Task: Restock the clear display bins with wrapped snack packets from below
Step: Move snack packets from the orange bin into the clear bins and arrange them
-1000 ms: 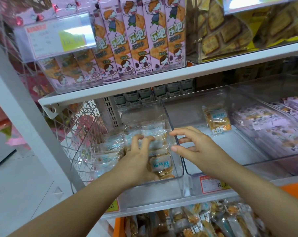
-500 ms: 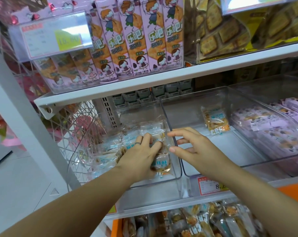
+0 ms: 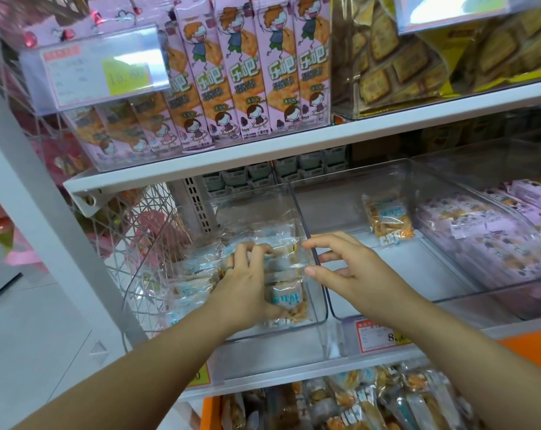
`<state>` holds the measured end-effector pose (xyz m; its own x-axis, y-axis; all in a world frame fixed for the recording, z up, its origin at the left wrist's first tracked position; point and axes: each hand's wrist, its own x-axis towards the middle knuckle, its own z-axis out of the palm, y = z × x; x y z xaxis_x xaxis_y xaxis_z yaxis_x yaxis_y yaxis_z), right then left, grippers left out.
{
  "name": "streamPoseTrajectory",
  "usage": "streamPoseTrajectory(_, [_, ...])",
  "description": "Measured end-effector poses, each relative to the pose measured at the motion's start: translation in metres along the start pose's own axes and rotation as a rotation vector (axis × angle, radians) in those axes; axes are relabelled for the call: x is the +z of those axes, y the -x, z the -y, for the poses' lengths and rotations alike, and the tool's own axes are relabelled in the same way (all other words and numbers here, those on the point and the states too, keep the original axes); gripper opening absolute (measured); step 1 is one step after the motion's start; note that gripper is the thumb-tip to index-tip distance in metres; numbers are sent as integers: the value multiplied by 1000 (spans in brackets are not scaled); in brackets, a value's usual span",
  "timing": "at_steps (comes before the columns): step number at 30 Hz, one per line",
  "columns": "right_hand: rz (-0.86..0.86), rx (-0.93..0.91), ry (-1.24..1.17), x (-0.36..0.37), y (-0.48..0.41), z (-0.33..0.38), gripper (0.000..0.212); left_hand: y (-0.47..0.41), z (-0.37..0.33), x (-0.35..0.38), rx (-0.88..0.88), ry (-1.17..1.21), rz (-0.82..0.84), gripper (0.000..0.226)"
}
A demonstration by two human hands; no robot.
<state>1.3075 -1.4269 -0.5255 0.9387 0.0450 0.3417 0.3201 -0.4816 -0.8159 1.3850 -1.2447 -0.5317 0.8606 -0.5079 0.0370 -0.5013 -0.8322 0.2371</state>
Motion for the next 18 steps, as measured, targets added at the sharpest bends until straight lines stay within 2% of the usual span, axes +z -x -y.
streamPoseTrajectory(4, [5,2,-2,0,0,0,25,15,0,-12,-194,420,-72,90])
streamPoseTrajectory(8, [-1,10,-1,0,-1,-1,26,20,0,-15,-438,914,50,87])
streamPoseTrajectory(12, [4,8,16,0,0,2,26,16,-5,-10,-551,993,239,58])
streamPoseTrajectory(15, [2,6,22,0,0,2,27,8,-13,-5,-586,1033,295,67])
streamPoseTrajectory(18, [-1,3,22,0,0,1,27,0,-19,4,-608,1078,262,67])
